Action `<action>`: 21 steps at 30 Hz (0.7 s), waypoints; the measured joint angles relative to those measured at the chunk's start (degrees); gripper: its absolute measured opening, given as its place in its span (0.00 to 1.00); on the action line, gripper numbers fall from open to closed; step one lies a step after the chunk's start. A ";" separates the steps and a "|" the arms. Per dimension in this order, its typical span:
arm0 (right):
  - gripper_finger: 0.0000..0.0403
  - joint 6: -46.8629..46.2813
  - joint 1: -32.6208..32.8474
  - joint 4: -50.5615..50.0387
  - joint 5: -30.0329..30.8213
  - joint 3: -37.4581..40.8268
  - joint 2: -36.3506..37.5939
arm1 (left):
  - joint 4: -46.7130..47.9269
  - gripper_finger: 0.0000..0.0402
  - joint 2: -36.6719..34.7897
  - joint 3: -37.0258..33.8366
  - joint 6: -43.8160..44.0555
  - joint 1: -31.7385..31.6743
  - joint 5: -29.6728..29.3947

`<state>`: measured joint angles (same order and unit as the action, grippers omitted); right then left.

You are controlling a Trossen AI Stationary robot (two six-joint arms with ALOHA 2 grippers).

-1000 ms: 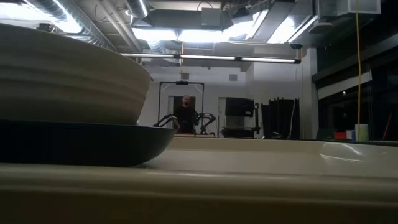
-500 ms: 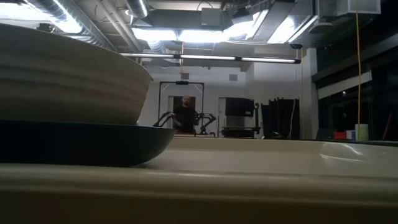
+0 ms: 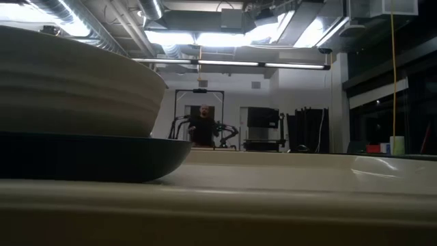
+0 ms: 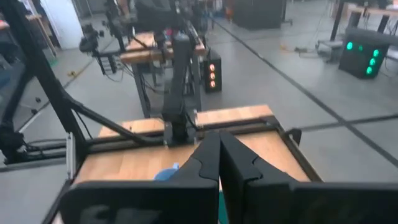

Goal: Set up tray
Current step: Put the green napkin on the gray tray to the right of the green plate

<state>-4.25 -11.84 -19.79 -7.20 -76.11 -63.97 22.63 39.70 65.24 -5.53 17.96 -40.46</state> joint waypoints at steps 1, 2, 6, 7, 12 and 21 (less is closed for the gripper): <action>0.01 0.00 0.01 0.32 0.00 0.52 -0.26 | 0.65 0.02 0.40 -0.28 1.22 -0.38 -0.16; 0.01 -0.02 0.00 1.08 0.00 0.97 -0.32 | 1.24 0.02 0.62 -0.77 2.59 -0.89 -0.30; 0.01 -0.07 0.02 3.98 -0.19 1.45 0.05 | 2.50 0.05 1.10 -2.96 6.88 -3.88 -0.21; 0.01 -0.05 0.02 4.24 -0.20 1.48 -0.02 | 2.49 0.06 1.14 -3.67 7.85 -4.78 0.23; 0.01 0.05 0.00 4.85 -0.13 1.57 -0.06 | 5.70 0.17 1.90 -7.35 12.49 -10.17 3.71; 0.01 -1.46 0.01 3.89 -0.33 1.57 -0.10 | 12.20 0.33 9.13 -10.34 13.42 -22.02 13.69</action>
<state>-5.72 -11.83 -15.90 -7.53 -74.54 -64.07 34.84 48.83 54.89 7.88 -4.06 -26.77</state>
